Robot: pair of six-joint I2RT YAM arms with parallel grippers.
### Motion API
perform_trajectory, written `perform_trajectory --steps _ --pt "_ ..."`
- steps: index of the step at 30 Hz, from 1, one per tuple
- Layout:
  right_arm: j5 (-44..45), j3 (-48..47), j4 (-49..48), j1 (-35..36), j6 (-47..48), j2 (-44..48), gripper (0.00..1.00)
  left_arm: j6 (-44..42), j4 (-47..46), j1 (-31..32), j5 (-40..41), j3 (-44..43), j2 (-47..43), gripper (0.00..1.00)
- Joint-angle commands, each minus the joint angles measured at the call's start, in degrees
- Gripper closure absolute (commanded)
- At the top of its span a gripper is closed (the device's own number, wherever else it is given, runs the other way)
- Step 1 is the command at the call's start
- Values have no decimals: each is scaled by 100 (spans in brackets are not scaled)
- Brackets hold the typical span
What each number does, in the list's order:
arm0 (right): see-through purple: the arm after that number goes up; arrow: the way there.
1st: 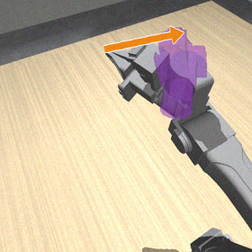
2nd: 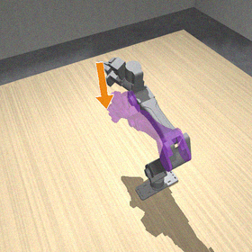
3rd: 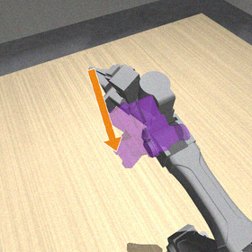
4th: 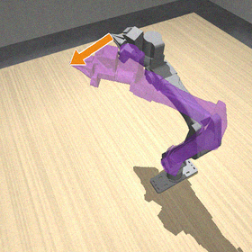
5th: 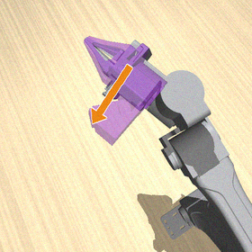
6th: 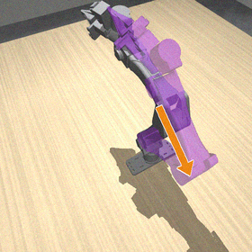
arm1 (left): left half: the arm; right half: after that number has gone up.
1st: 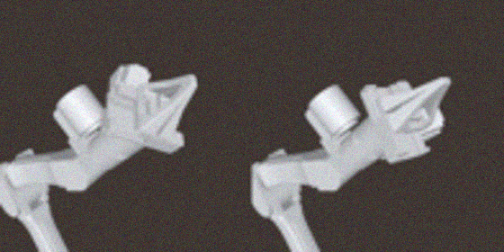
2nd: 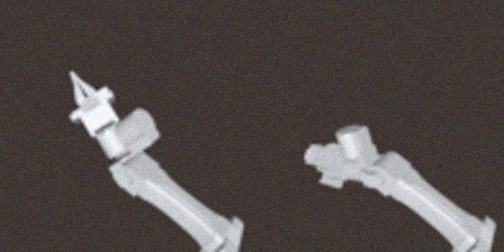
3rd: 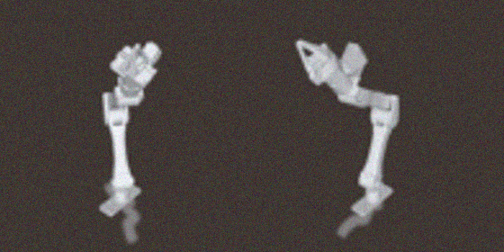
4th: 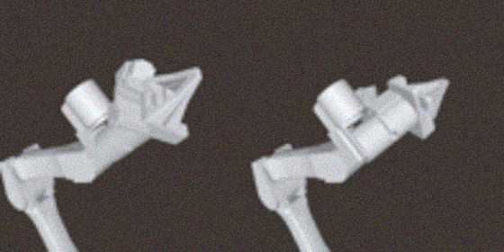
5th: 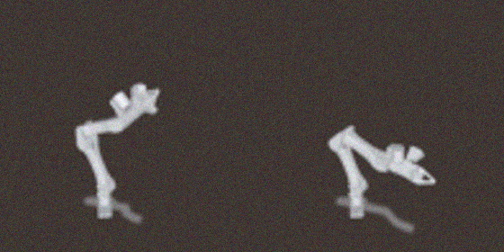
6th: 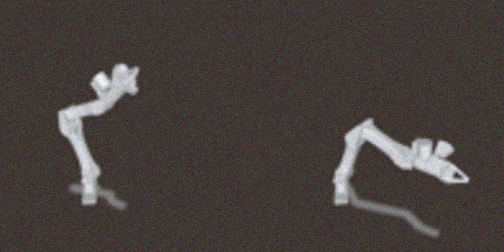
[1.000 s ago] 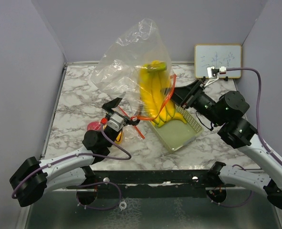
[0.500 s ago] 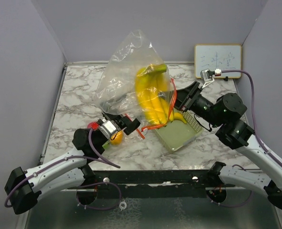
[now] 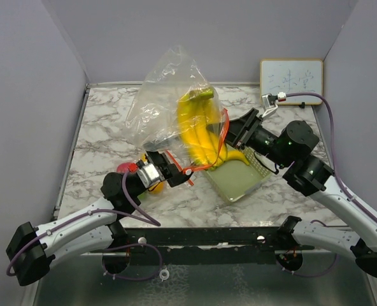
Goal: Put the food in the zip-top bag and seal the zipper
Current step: Place the fake fruit in the zipper food storage bag.
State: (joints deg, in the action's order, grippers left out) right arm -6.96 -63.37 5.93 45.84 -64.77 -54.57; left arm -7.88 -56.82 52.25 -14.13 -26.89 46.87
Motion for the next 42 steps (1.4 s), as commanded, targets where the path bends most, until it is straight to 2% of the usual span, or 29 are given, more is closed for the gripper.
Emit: perform_trajectory --steps 1,6,9,11,12,13,14,15,24,33,36,39,42 --pt "-154 -47 -250 30 -115 -133 98 272 -495 28 82 -22 231 22" --pt "-345 95 -522 30 -236 -206 98 554 -1325 22 641 242 515 30" --pt "-323 121 -503 30 -222 -178 98 610 -1517 22 766 236 628 42" --pt "-267 132 -465 30 -191 -126 98 612 -1465 23 779 178 651 54" --pt "-217 128 -431 30 -167 -86 98 612 -1418 25 780 146 664 64" --pt "-176 128 -403 30 -149 -50 98 622 -1350 28 795 96 667 76" --pt "-123 124 -367 25 -115 -17 98 628 -1271 23 820 63 661 92" --pt "-64 116 -326 29 -96 17 98 661 -1187 22 854 40 659 100" --pt "530 268 -509 25 -95 171 98 1175 -466 23 1139 286 364 100" --pt "976 1017 -2476 30 -470 -410 98 2452 -507 114 692 555 652 100" --pt "1094 1027 -2802 30 -497 -656 98 2615 -319 300 716 576 710 100" --pt "1556 947 -2611 38 -234 -752 98 2974 -135 458 680 596 636 100" --pt "1954 728 -1766 38 110 -851 94 3458 401 554 693 481 334 100"
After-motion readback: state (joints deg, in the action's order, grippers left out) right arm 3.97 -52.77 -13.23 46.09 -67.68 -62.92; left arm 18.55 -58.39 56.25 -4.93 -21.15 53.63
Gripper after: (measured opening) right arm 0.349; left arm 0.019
